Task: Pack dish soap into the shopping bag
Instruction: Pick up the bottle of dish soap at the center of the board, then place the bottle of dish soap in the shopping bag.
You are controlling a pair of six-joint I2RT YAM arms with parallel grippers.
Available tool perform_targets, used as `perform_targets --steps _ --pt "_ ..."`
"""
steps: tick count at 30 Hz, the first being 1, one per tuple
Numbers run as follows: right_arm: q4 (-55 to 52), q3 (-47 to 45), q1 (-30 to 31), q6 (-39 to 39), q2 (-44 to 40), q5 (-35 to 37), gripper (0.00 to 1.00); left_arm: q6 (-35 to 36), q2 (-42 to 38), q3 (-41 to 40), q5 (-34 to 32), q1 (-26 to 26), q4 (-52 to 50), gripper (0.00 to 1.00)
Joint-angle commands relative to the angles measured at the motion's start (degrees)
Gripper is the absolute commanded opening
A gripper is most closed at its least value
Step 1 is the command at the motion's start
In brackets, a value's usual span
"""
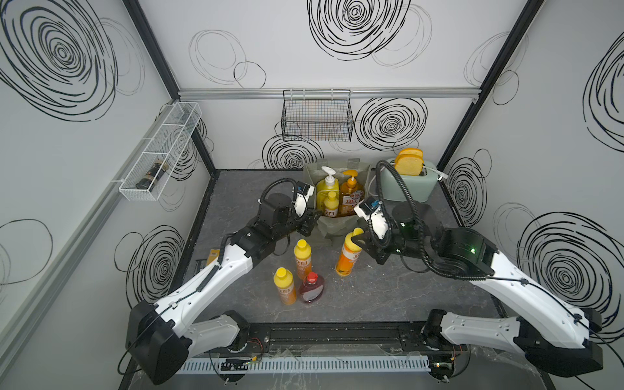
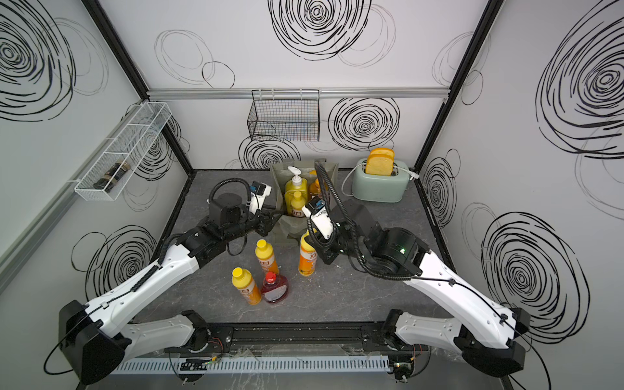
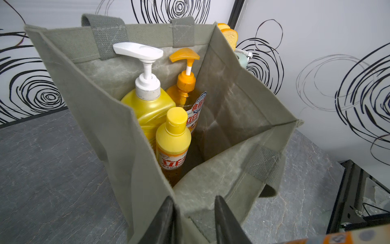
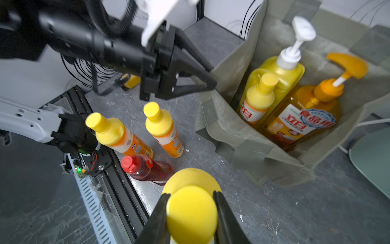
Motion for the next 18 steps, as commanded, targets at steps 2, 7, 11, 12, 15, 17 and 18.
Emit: perform_targets --steps 2,7,11,12,15,17,18 --pt "-0.4 9.2 0.0 -1.4 0.5 -0.4 0.09 0.5 1.3 -0.4 1.4 -1.5 1.7 0.36" --pt "-2.0 16.9 0.0 -2.3 2.6 -1.6 0.09 0.8 1.8 -0.2 0.9 -2.7 1.2 0.36" --pt "-2.9 23.2 -0.1 -2.9 4.5 -0.4 0.08 0.9 2.2 -0.2 1.0 -2.9 1.1 0.36" --pt "-3.1 25.0 -0.2 -3.3 5.2 0.4 0.08 0.8 2.2 -0.2 1.1 -3.0 1.2 0.36" --pt "-3.3 29.1 -0.3 -4.7 7.3 2.8 0.08 0.8 2.3 -0.2 1.1 -3.2 1.2 0.36" --pt "-2.7 30.7 -0.7 -5.6 8.5 4.0 0.07 0.8 2.4 -0.1 1.1 -3.2 1.1 0.36" --pt "-2.0 31.3 -0.9 -6.1 9.1 4.4 0.07 0.9 2.4 -0.2 1.0 -3.3 1.1 0.36"
